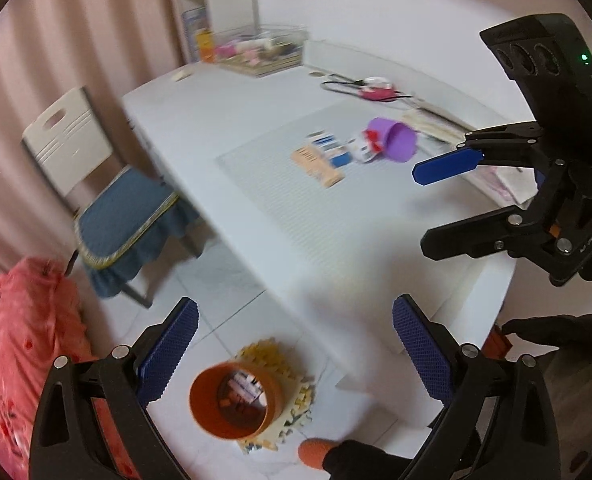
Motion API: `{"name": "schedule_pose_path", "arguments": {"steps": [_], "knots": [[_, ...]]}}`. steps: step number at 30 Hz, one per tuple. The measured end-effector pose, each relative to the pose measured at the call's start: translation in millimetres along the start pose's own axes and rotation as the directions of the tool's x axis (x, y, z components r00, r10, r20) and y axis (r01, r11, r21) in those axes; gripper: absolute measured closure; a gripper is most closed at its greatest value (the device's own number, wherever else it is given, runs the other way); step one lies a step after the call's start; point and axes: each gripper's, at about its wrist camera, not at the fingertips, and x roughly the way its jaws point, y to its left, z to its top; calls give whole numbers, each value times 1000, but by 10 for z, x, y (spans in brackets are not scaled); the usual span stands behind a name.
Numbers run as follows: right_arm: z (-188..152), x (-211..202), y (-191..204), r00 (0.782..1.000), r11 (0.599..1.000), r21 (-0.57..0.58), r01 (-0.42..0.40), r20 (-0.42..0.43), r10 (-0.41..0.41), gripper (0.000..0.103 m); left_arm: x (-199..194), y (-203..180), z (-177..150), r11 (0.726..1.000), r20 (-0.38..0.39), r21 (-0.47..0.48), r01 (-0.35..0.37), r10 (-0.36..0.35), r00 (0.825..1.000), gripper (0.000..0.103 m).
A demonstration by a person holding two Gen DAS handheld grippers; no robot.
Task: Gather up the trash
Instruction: 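Move both tools back over the desk toward the purple cup, then grasp the ETMINT box with the left tool while the right tool grasps the purple cup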
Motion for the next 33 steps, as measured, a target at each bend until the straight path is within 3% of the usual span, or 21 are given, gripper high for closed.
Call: {"name": "schedule_pose_path", "arguments": {"steps": [9, 17, 24, 33], "knots": [[-179, -375, -541, 996, 993, 93, 74, 36, -77, 19, 202, -425, 377, 992, -1, 109, 63, -63, 998, 7], [-270, -506, -1034, 992, 977, 182, 114, 40, -123, 19, 442, -619, 689, 983, -15, 150, 109, -108, 994, 7], [-294, -428, -1458, 987, 961, 231, 151, 15, -158, 19, 823, -604, 907, 981, -42, 136, 137, -132, 990, 7], [-225, -106, -1985, 967, 930, 273, 245, -2, -254, 19, 1530, -440, 1148, 992, -76, 17, 128, -126, 989, 7]]}}
